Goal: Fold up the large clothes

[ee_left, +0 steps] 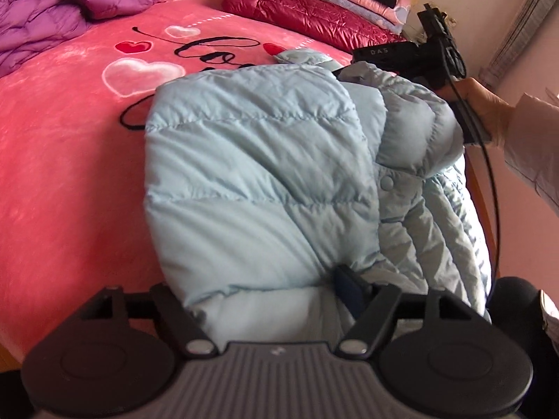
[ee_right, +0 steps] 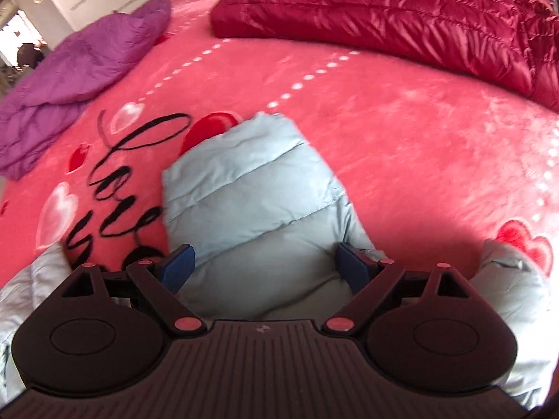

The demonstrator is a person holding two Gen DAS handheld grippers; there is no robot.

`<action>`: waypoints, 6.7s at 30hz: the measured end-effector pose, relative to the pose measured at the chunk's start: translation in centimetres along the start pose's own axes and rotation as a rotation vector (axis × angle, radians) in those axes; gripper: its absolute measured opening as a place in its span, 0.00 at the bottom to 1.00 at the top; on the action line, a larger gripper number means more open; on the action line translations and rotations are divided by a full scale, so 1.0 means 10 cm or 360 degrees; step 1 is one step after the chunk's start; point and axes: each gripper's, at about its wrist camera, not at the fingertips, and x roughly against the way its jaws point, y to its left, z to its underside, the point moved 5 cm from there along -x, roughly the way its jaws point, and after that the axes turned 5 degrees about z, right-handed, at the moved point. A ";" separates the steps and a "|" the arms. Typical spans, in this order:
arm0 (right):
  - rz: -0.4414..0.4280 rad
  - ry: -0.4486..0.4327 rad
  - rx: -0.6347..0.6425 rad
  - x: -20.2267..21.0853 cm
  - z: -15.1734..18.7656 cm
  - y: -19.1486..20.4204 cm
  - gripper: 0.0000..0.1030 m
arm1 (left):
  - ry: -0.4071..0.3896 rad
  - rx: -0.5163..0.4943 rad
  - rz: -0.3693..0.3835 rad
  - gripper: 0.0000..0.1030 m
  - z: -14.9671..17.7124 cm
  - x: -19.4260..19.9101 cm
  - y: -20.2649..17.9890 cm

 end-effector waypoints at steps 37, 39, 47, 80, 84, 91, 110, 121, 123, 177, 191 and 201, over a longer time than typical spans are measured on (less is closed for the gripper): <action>0.1216 -0.1429 -0.0224 2.14 -1.12 -0.99 0.14 | -0.0709 -0.0222 -0.0526 0.04 -3.09 0.27 1.06; 0.1266 -0.1434 -0.0246 2.00 -1.18 -1.06 0.14 | -0.0822 -0.0208 -0.0576 0.04 -3.32 0.35 1.16; 0.1330 -0.1221 -0.0265 1.19 -1.01 -1.31 0.18 | -0.0694 -0.0170 -0.0728 0.06 -3.22 -0.17 1.52; 0.0746 -0.0920 -0.1143 1.00 1.53 -1.11 1.00 | -0.0458 -0.0186 -0.0053 0.72 -1.05 0.10 -0.10; 0.0511 -0.0895 -0.1404 0.95 1.87 -1.21 1.00 | -0.0443 -0.0162 0.0021 0.72 -0.97 -0.15 -0.21; 0.0003 -0.0813 -0.1631 0.57 1.97 -1.31 1.00 | -0.0422 -0.0114 0.0012 0.72 -0.99 -0.47 -0.19; -0.0294 -0.0739 -0.1771 0.21 1.74 -1.39 1.00 | -0.0355 0.0125 0.0157 0.81 -0.88 -0.78 -0.28; -0.0386 -0.0821 -0.1765 0.29 1.60 -1.38 1.00 | -0.0276 0.0229 0.0252 0.62 -0.86 -0.87 -0.42; -0.0332 -0.0813 -0.1659 0.32 1.53 -1.33 1.00 | -0.0263 0.0222 0.0228 0.52 -0.85 -0.87 -0.43; -0.0272 -0.0107 -0.0771 1.04 2.36 1.13 0.72 | -0.0403 0.0280 -0.0239 0.34 -0.21 1.19 0.62; -0.0455 -0.0338 -0.0981 1.81 2.57 0.90 0.98 | -0.0575 -0.0004 -0.0180 0.60 -0.57 1.42 0.10; -0.0263 -0.0446 -0.1125 2.24 2.54 0.34 0.98 | -0.0480 -0.0190 -0.0051 0.60 -1.02 0.41 -0.46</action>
